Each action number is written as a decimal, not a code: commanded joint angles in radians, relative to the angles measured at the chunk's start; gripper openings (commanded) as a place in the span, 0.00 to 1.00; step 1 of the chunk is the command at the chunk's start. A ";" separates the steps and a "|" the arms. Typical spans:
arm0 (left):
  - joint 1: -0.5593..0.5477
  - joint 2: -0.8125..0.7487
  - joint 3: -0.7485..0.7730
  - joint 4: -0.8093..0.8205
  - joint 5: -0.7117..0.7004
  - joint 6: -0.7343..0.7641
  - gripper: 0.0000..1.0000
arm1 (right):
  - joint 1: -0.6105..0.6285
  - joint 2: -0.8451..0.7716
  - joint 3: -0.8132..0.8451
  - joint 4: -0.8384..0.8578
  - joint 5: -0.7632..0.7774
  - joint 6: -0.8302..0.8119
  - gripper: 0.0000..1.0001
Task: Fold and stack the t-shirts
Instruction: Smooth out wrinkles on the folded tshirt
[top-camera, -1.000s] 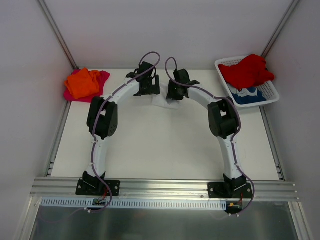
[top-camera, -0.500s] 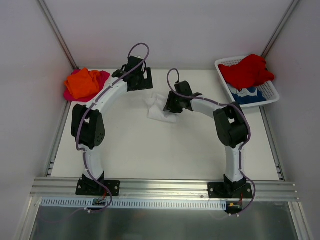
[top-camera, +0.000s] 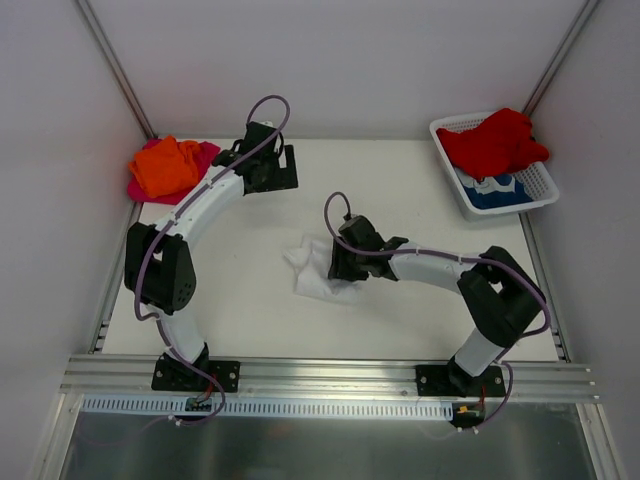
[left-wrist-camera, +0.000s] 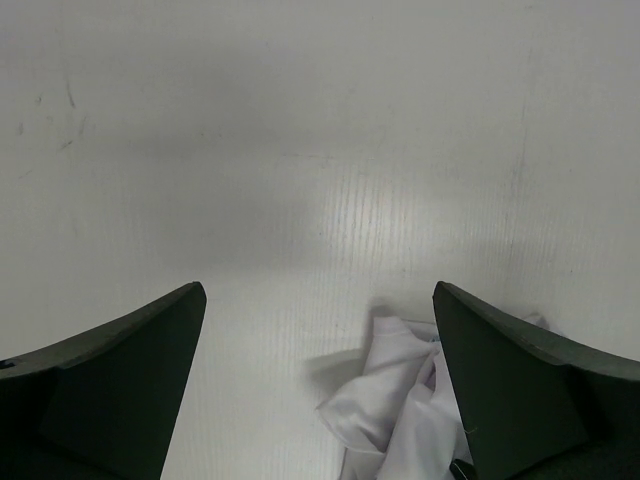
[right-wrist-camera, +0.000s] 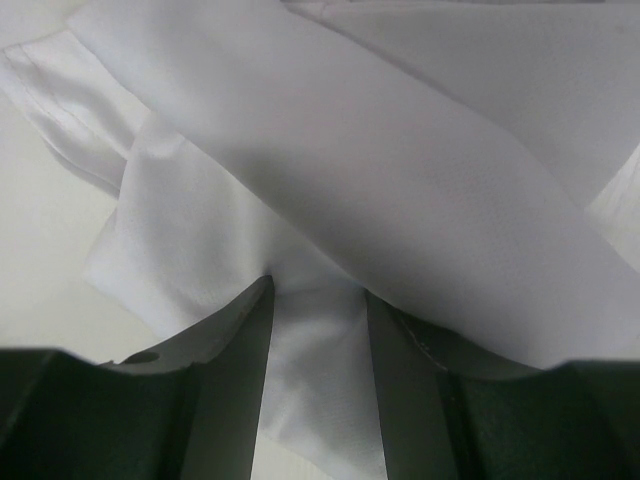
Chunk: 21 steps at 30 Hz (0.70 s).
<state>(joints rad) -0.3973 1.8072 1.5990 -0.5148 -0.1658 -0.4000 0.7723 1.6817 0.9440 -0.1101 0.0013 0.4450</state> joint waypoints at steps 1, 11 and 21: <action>0.009 -0.089 -0.040 0.001 0.000 0.009 0.99 | 0.038 -0.042 -0.060 -0.071 0.084 0.038 0.46; 0.009 -0.115 -0.116 0.007 -0.015 0.004 0.99 | 0.048 -0.135 0.102 -0.235 0.146 -0.069 0.46; 0.015 -0.146 -0.254 0.050 0.009 -0.034 0.99 | 0.047 -0.252 0.266 -0.384 0.186 -0.167 0.47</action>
<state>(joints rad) -0.3908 1.7161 1.3716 -0.4911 -0.1658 -0.4107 0.8162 1.4815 1.1679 -0.4126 0.1448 0.3305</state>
